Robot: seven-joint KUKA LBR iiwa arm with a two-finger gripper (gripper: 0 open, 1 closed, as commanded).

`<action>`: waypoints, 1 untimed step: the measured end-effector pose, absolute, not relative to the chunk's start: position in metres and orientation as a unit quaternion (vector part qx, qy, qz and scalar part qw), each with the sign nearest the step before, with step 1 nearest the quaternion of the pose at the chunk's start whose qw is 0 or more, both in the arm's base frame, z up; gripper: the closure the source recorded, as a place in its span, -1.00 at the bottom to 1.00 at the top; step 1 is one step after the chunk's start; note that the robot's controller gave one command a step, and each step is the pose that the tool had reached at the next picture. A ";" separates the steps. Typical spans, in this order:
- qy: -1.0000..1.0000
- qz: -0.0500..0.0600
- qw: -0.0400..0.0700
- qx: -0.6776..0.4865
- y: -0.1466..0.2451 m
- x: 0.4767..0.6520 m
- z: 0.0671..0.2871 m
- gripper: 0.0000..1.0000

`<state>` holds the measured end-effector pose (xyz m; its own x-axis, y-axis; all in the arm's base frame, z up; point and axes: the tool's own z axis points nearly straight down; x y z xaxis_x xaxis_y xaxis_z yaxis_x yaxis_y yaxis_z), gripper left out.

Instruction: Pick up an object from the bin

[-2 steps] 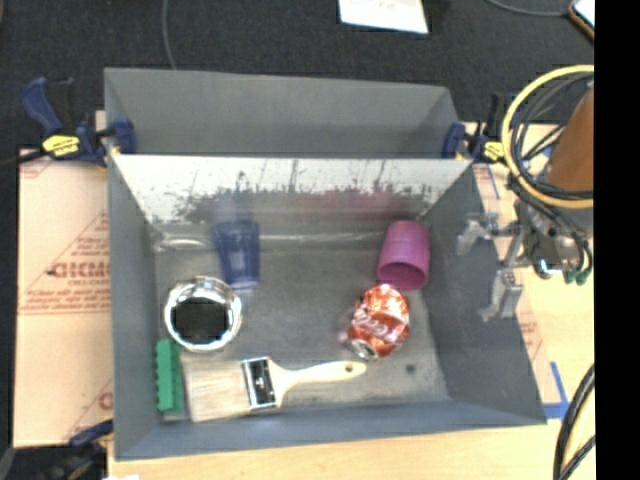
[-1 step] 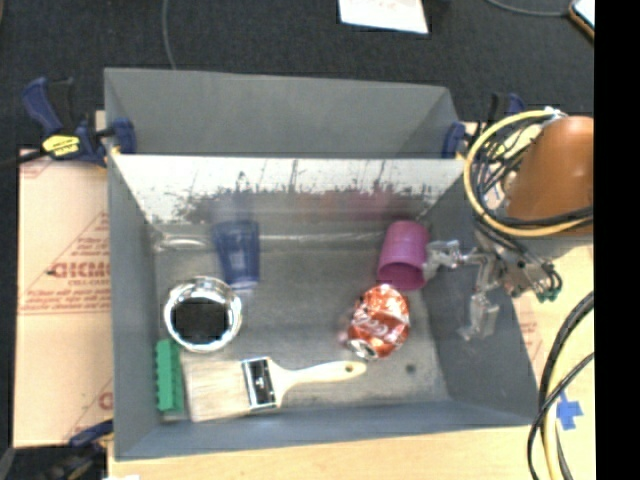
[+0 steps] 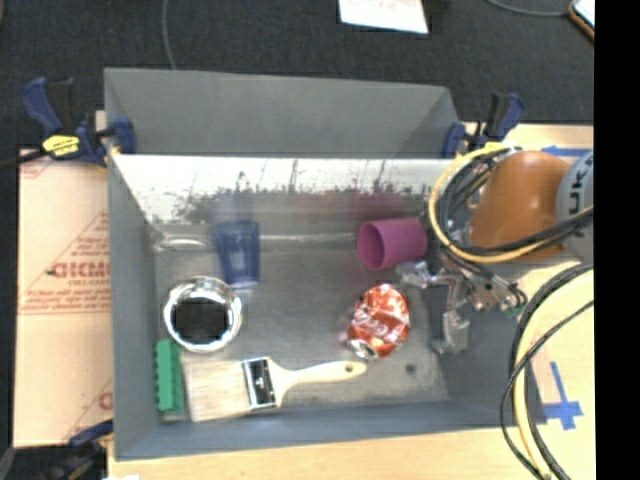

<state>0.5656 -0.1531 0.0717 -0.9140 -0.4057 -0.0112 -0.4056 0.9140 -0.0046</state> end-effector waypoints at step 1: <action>0.943 -0.007 0.010 -0.333 -0.103 0.587 0.072 -1.00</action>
Offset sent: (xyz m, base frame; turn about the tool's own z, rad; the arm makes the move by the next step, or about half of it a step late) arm -0.0102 0.0424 0.0283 -0.4169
